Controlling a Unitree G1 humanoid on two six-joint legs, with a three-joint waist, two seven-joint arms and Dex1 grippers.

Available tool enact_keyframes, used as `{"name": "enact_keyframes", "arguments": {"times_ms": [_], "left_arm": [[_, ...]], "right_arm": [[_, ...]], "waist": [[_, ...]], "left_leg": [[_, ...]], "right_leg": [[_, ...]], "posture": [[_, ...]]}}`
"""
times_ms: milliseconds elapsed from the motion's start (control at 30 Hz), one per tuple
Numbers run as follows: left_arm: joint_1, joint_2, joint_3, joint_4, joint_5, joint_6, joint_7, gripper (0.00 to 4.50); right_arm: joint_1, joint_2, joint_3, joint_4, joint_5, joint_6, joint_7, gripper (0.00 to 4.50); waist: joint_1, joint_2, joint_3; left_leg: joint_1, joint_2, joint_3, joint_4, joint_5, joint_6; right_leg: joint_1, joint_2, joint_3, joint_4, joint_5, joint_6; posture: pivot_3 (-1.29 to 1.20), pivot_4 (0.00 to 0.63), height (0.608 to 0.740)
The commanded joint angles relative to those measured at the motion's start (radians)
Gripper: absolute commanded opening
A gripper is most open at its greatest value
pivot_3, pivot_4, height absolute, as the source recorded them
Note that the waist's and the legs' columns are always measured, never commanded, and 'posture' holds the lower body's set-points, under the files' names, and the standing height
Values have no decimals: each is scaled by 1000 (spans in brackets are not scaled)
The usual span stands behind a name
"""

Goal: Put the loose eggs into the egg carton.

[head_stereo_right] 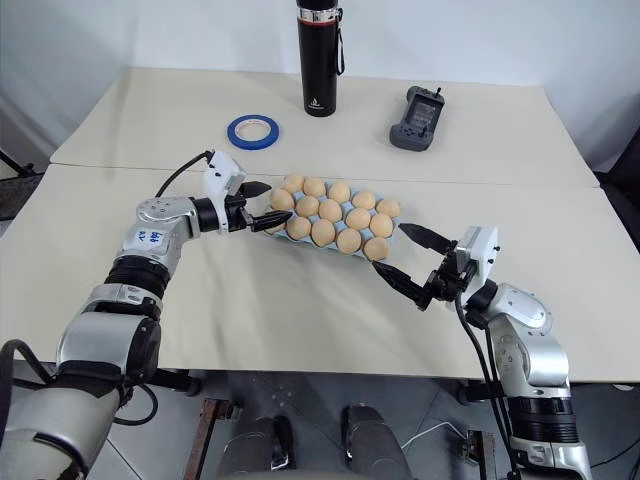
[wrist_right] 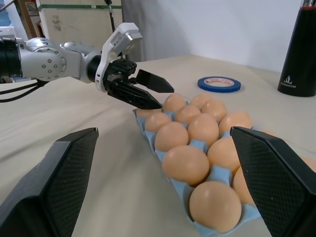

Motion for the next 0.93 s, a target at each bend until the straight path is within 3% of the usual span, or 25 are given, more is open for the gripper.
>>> {"name": "enact_keyframes", "arguments": {"times_ms": [33,200,500,933], "left_arm": [[4,33,34,-94,-23,20,8,4487],[82,84,65,-263,-64,90,-36,4487],[450,252,163,-633,-190,137,-158,4487],[693,301,314,-831,-338,191,-153,4487]], "right_arm": [[-18,-23,-15,-12,5,4,2,4500],[-31,-46,-14,-6,9,26,18,4500],[-167,-121,47,180,-36,28,179,4500],[-202,-122,28,206,-16,57,214,4500]], "waist": [[-1,0,0],[-2,0,0],[-24,2,1],[-22,2,1]], "left_leg": [[0,0,0,0,0,0],[0,0,0,0,0,0],[2,1,1,2,0,0],[2,0,-1,1,-1,2]], "right_leg": [[0,0,0,0,0,0],[0,0,0,1,0,0],[0,0,1,6,-1,0],[1,-2,0,5,-1,0]], "posture": [[0,150,740],[0,150,740],[0,150,740],[0,150,740]]}}
